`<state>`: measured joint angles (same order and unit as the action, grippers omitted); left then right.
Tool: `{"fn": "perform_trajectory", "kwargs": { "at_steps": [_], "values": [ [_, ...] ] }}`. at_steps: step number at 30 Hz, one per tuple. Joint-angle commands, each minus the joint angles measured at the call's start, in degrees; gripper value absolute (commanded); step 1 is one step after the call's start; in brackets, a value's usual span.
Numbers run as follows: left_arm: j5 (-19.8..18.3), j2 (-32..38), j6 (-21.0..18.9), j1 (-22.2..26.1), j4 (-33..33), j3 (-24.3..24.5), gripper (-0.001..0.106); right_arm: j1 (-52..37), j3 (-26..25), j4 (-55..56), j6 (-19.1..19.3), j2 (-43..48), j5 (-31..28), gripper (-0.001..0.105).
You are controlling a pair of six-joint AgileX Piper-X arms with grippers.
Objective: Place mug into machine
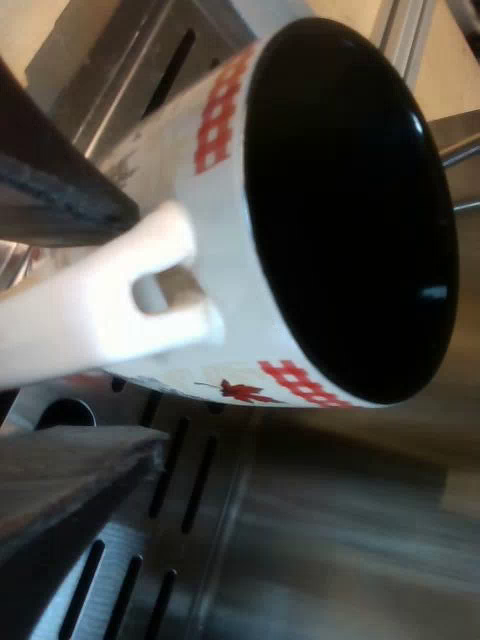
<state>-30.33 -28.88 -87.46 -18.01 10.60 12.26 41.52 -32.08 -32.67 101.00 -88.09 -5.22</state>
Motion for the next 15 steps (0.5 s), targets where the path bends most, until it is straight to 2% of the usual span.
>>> {"fn": "perform_trajectory", "kwargs": {
  "at_steps": [1,6,9,11,15],
  "values": [
    [0.17,0.09,-0.62,-0.27,-0.76,0.04,0.083,0.79,-1.02,-1.25,-0.17,0.45,0.34,0.045],
    [0.17,0.09,-0.62,-0.27,-0.76,0.04,0.083,3.05,-1.02,0.29,-0.7,0.45,-0.03,0.045],
    [0.17,0.09,-0.62,-0.27,-0.76,0.04,0.083,4.19,-1.02,0.33,-1.0,-0.42,-2.61,0.045],
    [0.17,0.09,-0.62,-0.27,-0.76,0.04,0.083,4.4,-1.02,-0.82,-3.49,-1.45,-4.03,0.045],
    [0.17,0.09,-0.62,-0.27,-0.76,0.04,0.083,4.52,-1.66,-1.7,-5.79,-3.15,-5.29,0.045]
  ]
}}
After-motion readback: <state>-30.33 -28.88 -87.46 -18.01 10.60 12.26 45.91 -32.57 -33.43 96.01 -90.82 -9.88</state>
